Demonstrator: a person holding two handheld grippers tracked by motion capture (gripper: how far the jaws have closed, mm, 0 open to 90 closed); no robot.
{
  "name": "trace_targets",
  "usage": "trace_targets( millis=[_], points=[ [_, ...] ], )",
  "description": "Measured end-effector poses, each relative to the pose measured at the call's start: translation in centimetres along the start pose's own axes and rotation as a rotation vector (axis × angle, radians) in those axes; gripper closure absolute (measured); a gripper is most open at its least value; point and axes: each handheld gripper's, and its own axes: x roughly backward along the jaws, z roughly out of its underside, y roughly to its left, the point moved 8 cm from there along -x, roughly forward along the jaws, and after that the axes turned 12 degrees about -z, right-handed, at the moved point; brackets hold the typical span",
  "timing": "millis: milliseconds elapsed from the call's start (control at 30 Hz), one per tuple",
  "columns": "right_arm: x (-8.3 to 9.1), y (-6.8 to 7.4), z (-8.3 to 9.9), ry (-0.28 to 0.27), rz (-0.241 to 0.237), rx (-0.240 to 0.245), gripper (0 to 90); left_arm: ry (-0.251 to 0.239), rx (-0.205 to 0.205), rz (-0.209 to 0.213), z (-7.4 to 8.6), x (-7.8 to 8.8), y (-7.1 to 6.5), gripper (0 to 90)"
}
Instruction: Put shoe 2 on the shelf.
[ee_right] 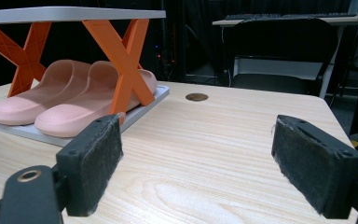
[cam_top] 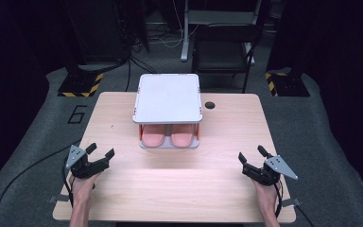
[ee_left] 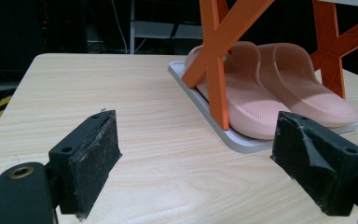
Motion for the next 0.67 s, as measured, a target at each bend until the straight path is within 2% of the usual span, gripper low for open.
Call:
trace_targets(
  millis=[200, 667],
  points=[
    [-0.07, 0.09, 0.11, 0.012, -0.005, 0.007, 15.6, -0.011, 0.003, -0.002, 0.00, -0.15, -0.11, 14.6],
    [-0.28, 0.19, 0.35, 0.023, -0.017, -0.001, 15.5, 0.002, 0.000, 0.008, 0.14, -0.22, -0.22, 14.6]
  ],
)
